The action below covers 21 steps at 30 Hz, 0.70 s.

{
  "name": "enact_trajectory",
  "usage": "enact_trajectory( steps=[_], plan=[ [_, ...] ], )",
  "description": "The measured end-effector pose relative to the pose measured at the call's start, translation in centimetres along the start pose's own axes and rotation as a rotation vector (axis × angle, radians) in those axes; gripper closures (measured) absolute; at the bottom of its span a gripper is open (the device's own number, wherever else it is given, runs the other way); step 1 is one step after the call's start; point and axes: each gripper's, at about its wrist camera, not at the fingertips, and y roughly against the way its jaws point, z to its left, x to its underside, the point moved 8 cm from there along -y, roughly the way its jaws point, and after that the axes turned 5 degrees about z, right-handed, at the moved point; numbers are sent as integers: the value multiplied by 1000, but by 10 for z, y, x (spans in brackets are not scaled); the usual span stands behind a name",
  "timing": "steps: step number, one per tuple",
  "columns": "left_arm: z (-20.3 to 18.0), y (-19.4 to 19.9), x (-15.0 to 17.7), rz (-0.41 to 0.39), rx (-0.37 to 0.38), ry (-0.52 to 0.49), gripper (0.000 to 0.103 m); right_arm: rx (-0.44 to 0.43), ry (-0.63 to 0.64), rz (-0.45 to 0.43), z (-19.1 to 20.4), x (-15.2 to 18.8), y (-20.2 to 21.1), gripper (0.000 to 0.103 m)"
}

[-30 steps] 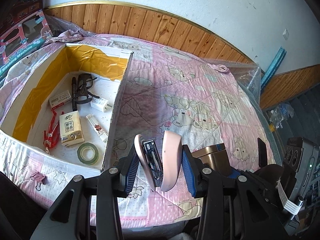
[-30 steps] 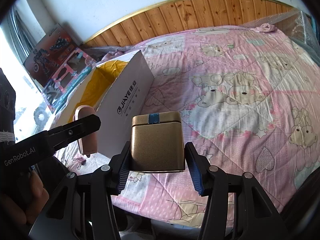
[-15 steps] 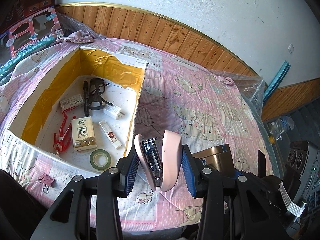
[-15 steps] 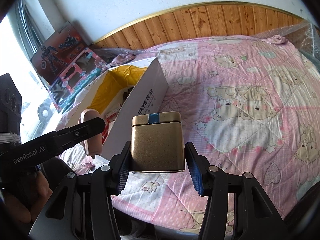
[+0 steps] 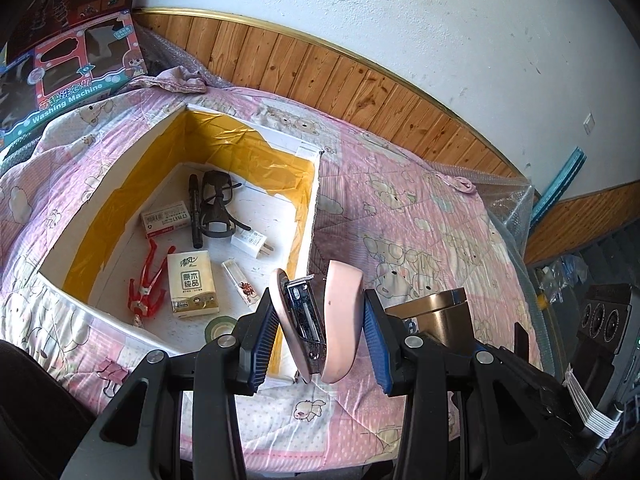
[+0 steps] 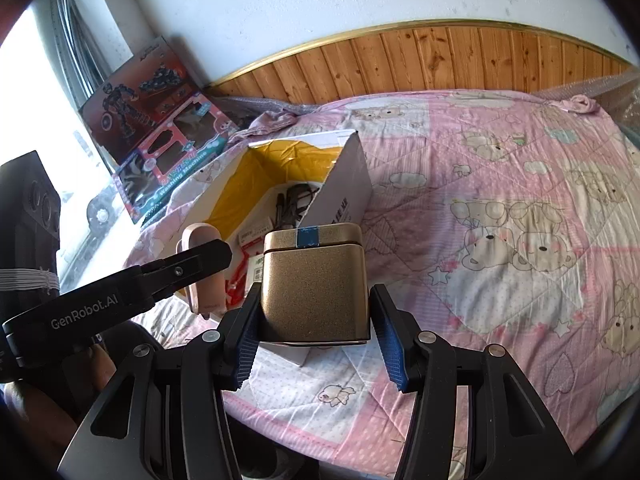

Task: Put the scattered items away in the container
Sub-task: 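Lift and carry the stapler and gold tin toward the cardboard box with both tools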

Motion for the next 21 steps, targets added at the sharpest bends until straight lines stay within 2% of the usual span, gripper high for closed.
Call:
enact_trajectory(
  steps=[21],
  plan=[
    [44,11,-22,-40,-10,73,60,-36,69,8,47,-26,-20,48]
  ],
)
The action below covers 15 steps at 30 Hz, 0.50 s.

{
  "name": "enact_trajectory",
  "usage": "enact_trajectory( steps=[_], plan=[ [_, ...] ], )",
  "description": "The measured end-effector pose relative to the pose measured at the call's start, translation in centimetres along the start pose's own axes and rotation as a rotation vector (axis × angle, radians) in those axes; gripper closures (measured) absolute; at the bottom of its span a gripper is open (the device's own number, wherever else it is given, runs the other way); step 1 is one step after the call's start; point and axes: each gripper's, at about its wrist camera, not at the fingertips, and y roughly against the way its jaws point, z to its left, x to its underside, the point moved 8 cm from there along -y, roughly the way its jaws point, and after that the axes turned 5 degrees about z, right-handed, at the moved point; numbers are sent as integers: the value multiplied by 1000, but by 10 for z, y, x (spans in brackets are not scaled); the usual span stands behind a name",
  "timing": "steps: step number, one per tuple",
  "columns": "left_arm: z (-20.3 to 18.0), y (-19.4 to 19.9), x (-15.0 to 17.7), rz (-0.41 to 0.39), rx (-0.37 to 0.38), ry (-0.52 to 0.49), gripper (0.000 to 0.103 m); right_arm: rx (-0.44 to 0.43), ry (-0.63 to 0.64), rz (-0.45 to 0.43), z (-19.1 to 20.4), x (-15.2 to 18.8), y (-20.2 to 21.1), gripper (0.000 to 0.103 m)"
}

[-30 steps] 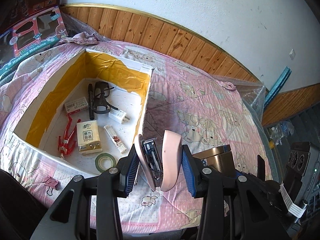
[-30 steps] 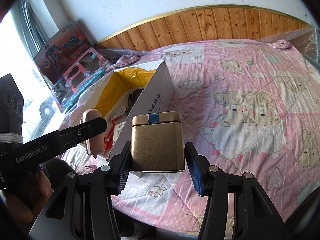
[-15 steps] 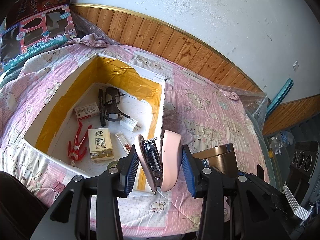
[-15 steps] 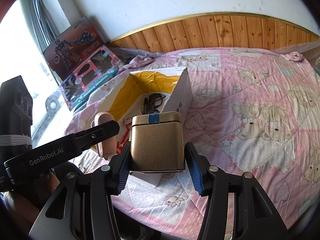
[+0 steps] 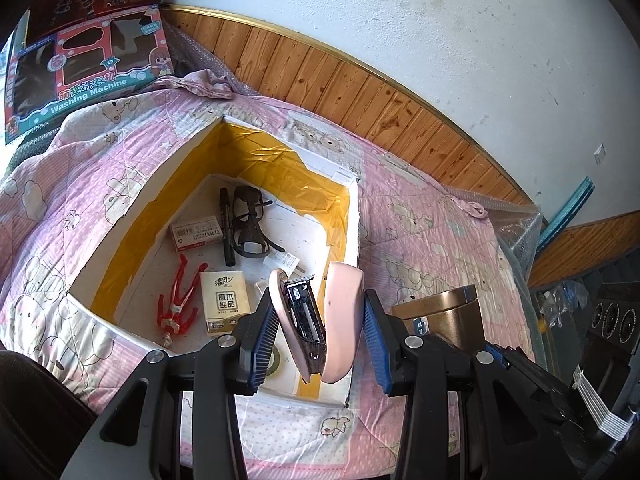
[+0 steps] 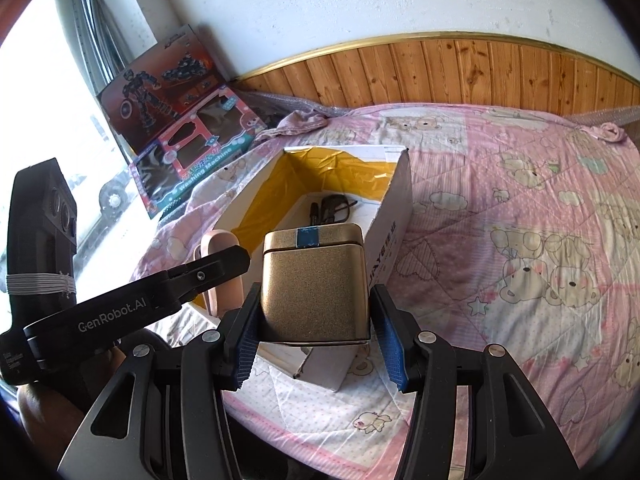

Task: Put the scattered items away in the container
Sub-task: 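Lift and carry the stapler and gold tin toward the cardboard box with both tools, then lower the stapler with the left tool while the right tool lowers the gold tin into the box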

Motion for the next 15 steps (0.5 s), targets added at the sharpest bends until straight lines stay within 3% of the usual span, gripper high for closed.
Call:
enact_trajectory(
  steps=[15],
  plan=[
    [28,-1,-18,-16,-5,50,60,-19,34,15,18,-16,-19,48]
  ],
)
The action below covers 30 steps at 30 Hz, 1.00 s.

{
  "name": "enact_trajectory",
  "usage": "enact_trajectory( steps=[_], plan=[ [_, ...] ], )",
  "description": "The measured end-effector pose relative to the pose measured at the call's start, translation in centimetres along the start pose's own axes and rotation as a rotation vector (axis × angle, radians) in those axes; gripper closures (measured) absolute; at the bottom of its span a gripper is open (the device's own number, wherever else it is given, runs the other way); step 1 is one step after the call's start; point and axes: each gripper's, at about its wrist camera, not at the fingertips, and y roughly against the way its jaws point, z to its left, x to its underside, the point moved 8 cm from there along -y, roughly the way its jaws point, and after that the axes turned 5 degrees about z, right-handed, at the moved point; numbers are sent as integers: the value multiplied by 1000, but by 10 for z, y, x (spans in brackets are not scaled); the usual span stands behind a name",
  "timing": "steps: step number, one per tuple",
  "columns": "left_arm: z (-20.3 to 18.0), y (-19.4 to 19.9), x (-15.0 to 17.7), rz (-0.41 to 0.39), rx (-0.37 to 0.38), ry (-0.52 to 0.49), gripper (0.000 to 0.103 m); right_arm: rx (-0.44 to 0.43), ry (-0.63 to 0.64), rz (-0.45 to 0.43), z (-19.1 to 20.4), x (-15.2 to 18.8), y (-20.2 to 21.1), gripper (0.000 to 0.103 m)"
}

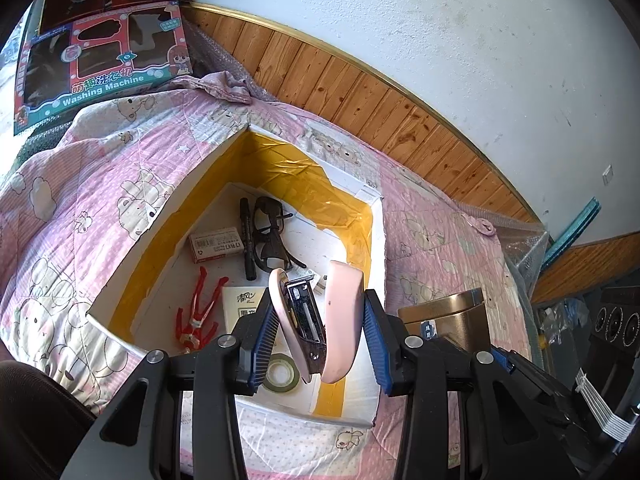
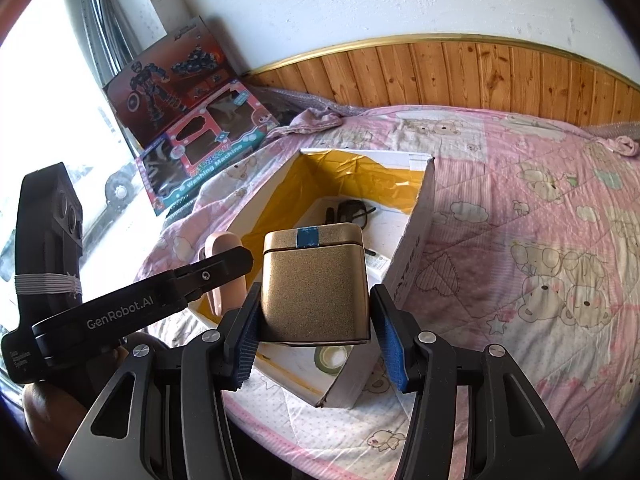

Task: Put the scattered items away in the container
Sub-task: 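Lower the stapler with the left tool while the right tool lowers the gold tin into the box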

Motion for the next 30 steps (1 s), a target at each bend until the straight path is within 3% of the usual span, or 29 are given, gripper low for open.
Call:
enact_trajectory(
  steps=[30],
  plan=[
    [24,-24,-39,-10,-3,43,60,8,39,-10,2,-58,-32,48]
  ],
)
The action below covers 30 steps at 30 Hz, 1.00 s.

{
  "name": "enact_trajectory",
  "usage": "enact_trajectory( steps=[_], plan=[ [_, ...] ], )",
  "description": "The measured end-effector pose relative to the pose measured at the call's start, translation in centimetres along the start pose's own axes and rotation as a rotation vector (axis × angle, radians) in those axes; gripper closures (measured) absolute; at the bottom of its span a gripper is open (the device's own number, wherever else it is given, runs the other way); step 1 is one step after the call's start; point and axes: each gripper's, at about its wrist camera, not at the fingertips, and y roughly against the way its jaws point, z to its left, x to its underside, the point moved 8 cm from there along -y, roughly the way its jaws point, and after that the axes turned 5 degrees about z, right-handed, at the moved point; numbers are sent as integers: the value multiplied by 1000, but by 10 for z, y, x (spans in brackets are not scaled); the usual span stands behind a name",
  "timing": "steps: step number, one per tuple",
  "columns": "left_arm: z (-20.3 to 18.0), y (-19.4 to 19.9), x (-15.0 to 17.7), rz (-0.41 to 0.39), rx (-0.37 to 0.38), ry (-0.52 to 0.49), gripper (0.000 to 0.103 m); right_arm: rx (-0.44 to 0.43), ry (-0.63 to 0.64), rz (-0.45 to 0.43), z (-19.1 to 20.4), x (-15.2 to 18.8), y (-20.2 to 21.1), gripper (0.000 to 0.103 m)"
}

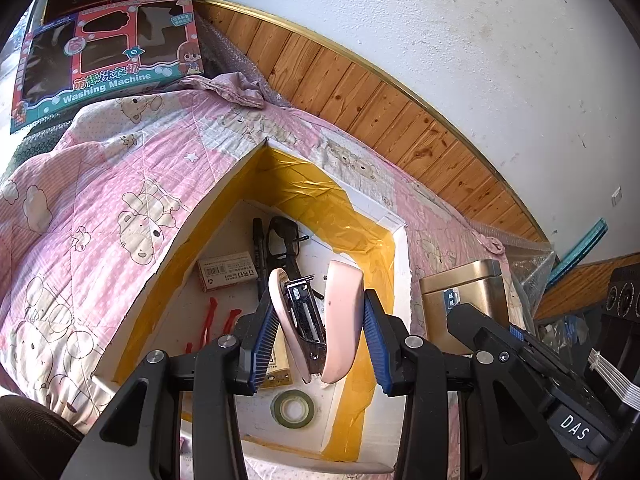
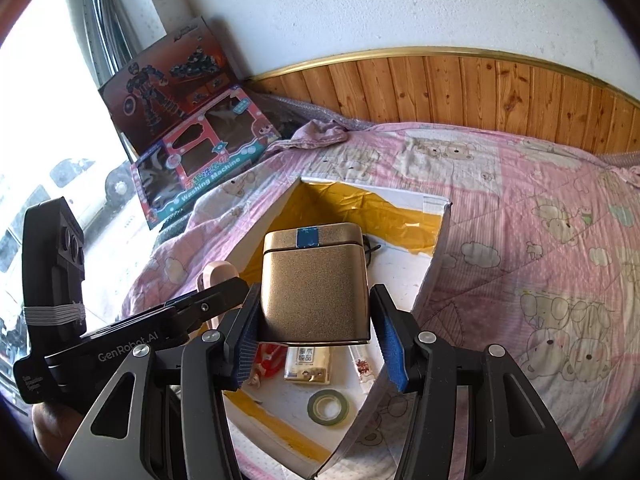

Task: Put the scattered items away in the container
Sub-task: 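Lower the stapler with the left tool while the right tool lowers the gold tin into the box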

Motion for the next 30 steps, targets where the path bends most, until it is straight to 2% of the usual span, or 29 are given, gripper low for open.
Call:
enact_trajectory(
  steps=[13,21,30],
  plan=[
    [2,-16,-22,-2,-1,-1,60,2,11,20,-12,-23,-24,48],
    [11,-45,-30,69,-39,15,60,-12,-8,59,-22,-26,-43,48],
    [22,-60,-41,91,-65,18,60,-22,-52,91,-37,-36,-62,48]
  ],
)
